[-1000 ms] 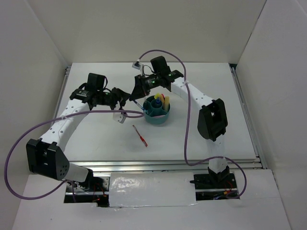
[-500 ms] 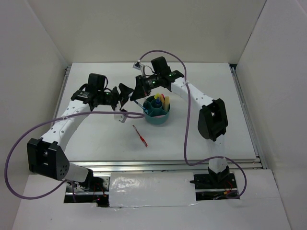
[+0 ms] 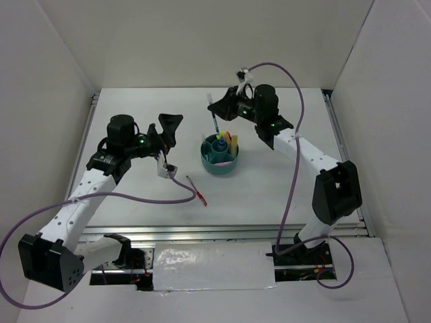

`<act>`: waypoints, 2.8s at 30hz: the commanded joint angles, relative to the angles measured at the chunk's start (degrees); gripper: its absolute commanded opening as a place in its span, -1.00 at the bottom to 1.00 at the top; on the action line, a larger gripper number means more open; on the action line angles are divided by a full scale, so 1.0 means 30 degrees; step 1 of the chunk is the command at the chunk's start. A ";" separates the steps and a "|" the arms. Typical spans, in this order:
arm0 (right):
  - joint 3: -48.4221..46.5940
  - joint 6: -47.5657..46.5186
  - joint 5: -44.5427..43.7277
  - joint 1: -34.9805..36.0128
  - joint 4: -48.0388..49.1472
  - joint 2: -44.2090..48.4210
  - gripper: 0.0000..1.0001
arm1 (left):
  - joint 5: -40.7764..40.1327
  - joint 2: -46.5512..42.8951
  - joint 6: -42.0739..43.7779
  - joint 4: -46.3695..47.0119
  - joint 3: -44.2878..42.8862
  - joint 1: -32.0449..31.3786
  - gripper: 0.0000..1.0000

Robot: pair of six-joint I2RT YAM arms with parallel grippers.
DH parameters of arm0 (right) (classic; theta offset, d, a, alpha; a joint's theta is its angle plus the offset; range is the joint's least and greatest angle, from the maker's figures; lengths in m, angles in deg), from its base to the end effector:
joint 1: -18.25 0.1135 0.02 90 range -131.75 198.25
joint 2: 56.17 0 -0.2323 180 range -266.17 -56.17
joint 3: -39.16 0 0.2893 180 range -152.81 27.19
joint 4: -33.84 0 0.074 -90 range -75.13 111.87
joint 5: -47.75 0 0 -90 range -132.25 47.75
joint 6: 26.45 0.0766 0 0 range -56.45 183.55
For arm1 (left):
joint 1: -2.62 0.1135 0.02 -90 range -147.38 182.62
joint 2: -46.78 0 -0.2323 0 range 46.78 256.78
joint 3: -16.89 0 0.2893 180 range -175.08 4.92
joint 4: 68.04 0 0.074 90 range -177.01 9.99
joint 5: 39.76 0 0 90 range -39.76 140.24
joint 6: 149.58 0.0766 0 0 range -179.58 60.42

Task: Sort the stationery into containers
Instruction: Place the pen in the storage box, then pick up the pen from the center of the board.

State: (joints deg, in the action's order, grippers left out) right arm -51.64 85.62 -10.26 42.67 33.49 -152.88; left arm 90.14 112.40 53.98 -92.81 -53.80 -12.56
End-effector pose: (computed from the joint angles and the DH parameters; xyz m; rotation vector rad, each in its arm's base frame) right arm 0.4139 0.2325 0.2993 -0.4784 1.7153 1.0644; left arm 0.3126 -0.1357 0.3059 1.8299 0.3654 0.5346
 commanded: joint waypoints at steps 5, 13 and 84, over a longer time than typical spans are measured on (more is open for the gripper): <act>0.4446 -0.2487 -0.8898 0.2753 0.7930 0.2996 -1.00 | -0.7110 -0.0667 -1.0824 0.2977 -0.0082 -0.0770 0.99; 0.7640 -0.6647 -1.8889 0.6941 1.3986 0.2266 -1.00 | -1.2861 0.2500 -2.7411 0.0959 -0.3952 0.1628 0.99; 0.6501 -0.1322 -0.6272 0.0361 0.2318 0.6833 0.19 | -0.0434 0.8267 -0.6859 -1.7794 -0.6234 -0.1117 0.22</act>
State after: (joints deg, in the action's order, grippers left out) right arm -30.53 76.57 -37.28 47.55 51.83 -133.86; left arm 90.16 133.80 21.58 -137.33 -68.25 -12.89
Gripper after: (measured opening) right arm 0.592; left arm 0.602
